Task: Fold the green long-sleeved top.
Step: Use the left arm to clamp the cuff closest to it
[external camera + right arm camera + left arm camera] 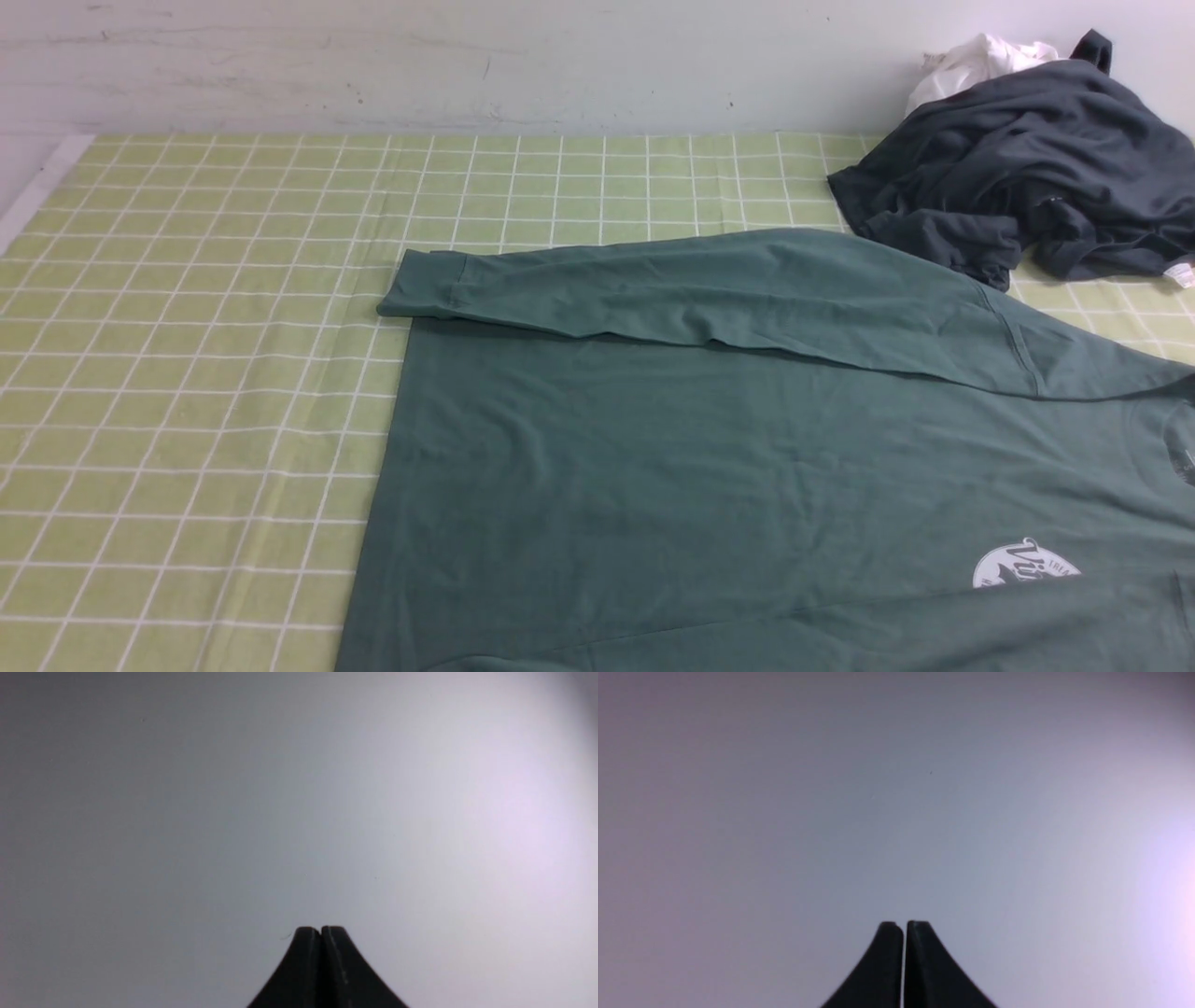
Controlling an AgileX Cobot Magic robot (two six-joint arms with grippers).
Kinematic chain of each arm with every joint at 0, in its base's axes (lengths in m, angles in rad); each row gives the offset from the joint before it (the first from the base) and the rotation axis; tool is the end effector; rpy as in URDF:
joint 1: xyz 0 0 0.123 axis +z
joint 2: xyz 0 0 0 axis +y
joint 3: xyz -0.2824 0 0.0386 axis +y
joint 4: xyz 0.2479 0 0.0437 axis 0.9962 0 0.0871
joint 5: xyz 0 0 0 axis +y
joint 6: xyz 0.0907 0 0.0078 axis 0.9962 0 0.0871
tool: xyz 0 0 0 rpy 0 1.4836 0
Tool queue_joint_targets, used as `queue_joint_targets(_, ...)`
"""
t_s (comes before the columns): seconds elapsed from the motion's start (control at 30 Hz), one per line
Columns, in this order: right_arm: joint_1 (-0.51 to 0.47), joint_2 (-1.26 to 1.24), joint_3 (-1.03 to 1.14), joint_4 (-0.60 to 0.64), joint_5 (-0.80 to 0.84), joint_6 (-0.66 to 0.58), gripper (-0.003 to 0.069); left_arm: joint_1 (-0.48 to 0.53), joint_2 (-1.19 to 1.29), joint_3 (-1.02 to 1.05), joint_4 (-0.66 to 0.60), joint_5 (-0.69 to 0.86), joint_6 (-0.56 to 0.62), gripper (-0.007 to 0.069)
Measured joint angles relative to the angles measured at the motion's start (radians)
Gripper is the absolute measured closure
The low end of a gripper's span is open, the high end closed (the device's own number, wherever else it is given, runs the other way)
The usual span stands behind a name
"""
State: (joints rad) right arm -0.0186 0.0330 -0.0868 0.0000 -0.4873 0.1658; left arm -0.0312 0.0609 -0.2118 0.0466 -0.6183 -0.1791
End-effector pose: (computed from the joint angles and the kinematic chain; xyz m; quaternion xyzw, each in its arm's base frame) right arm 0.0379 -0.0007 0.2813 0.0418 0.4521 0.0655 0.8886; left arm 0.0187 -0.0030 0.3278 -0.0066 0.3500 -0.0853 0.9328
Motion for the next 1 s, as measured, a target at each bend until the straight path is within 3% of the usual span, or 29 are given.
queue_joint_targets(0.17,0.000,0.232,-0.317,-0.116,0.205,-0.012,0.0674,0.000,0.265,-0.384,0.060,0.441,-0.019,0.0629)
queue_joint_targets(0.3,0.000,0.444,-0.506,-0.184,0.530,0.034,0.0674,-0.004,0.507,-0.544,0.042,0.823,-0.025,0.0629)
queue_joint_targets(0.43,0.007,0.627,-0.567,-0.131,0.895,0.064,0.0674,-0.054,0.721,-0.576,-0.066,1.222,0.042,0.0629)
queue_joint_targets(0.53,0.059,0.752,-0.572,-0.051,1.114,-0.012,0.0674,-0.114,0.852,-0.545,-0.221,1.405,0.161,0.0629)
queue_joint_targets(0.63,0.151,0.850,-0.574,0.043,1.224,-0.195,0.0674,-0.186,0.999,-0.471,-0.397,1.472,0.291,0.0629)
queue_joint_targets(0.73,0.235,0.920,-0.574,0.105,1.233,-0.350,0.0674,-0.224,1.117,-0.431,-0.487,1.480,0.382,0.0626)
queue_joint_targets(0.9,0.334,0.971,-0.575,0.150,1.184,-0.479,0.0674,-0.230,1.233,-0.434,-0.488,1.469,0.411,0.0564)
queue_joint_targets(1.0,0.363,0.981,-0.575,0.154,1.120,-0.500,0.0674,-0.230,1.283,-0.438,-0.446,1.449,0.414,0.0450)
